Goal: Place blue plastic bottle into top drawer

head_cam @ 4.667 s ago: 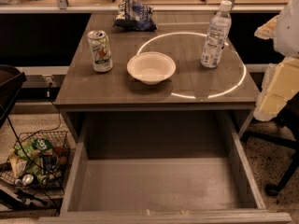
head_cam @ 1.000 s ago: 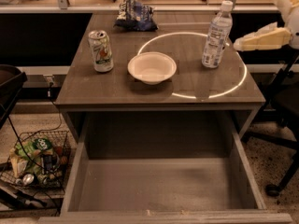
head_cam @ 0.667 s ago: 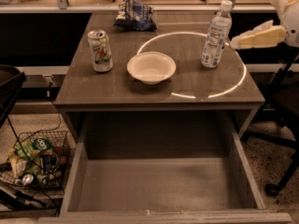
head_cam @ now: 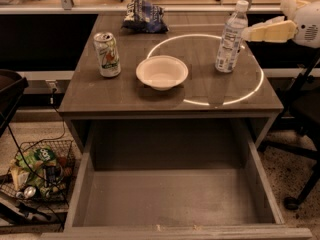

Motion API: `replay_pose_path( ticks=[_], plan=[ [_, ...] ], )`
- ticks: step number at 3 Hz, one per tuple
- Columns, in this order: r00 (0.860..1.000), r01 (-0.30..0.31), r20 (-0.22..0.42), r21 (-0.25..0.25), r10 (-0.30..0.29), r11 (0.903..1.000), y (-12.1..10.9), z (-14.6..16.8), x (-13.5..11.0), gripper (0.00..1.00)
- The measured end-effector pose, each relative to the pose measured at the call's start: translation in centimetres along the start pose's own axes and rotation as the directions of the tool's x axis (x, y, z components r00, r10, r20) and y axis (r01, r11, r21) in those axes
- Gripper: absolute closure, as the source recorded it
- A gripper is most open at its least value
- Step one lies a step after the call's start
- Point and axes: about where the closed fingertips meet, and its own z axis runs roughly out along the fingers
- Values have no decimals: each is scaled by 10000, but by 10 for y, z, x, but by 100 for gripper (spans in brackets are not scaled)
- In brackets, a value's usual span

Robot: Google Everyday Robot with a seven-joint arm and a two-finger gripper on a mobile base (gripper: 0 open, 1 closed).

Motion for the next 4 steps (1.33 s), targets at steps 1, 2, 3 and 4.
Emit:
replay_pose_path(
  ticks=[1, 2, 3, 4],
  plan=[
    [9988, -468, 110, 36, 468, 9989, -8, 12, 7, 0],
    [9969, -677, 385, -98, 680, 9977, -11, 22, 22, 0],
    [9948, -769, 653, -246, 784, 9967, -13, 30, 37, 0],
    [9929, -893, 750, -413, 922, 9952, -11, 37, 48, 0]
  ],
)
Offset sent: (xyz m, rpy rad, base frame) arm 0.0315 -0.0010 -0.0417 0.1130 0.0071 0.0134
